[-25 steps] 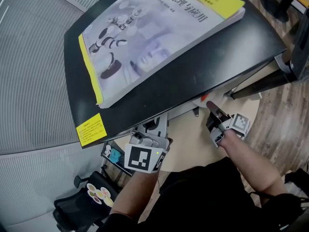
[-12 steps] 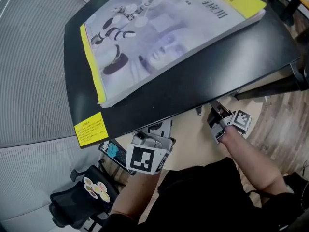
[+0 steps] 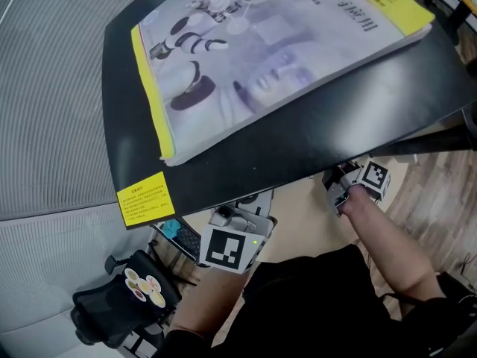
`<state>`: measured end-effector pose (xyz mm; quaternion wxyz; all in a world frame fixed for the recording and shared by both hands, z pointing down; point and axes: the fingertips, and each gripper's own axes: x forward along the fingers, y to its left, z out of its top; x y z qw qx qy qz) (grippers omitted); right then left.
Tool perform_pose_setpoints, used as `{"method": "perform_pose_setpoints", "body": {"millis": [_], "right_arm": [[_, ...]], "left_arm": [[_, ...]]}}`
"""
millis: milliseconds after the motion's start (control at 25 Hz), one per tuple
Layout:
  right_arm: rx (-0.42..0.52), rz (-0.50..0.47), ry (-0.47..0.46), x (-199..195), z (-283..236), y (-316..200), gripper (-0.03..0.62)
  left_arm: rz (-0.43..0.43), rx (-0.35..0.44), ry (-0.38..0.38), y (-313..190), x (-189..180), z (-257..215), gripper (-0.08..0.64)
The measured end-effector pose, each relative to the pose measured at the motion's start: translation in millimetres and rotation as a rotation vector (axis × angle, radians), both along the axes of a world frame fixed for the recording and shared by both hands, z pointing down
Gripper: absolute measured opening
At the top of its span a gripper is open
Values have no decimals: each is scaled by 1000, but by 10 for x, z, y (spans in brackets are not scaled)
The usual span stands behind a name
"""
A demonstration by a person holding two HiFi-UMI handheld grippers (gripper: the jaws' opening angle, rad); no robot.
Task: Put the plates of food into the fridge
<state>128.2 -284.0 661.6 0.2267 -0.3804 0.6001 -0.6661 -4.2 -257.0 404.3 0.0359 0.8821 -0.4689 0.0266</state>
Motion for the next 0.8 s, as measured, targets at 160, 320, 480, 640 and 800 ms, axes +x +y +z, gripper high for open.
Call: {"method": "perform_pose_setpoints", "body": {"millis": [160, 320, 480, 640, 800], "right_arm": [[-10, -13, 10, -59, 5, -73, 20], [-40, -6, -2, -97, 51, -115, 19], [-78, 0, 10, -107, 116, -144, 20], [-65, -36, 89, -134, 88, -183, 20], [-47, -105, 202, -149, 47, -190, 24]], "left_arm": [[-4, 3, 0, -33, -38, -26, 2], [-11, 7, 0, -39, -80, -58, 2], [-21, 13, -18, -40, -142, -53, 2], [-25, 22, -21, -57, -168, -64, 2], [-29, 7, 2, -34, -179, -73, 2]]}}
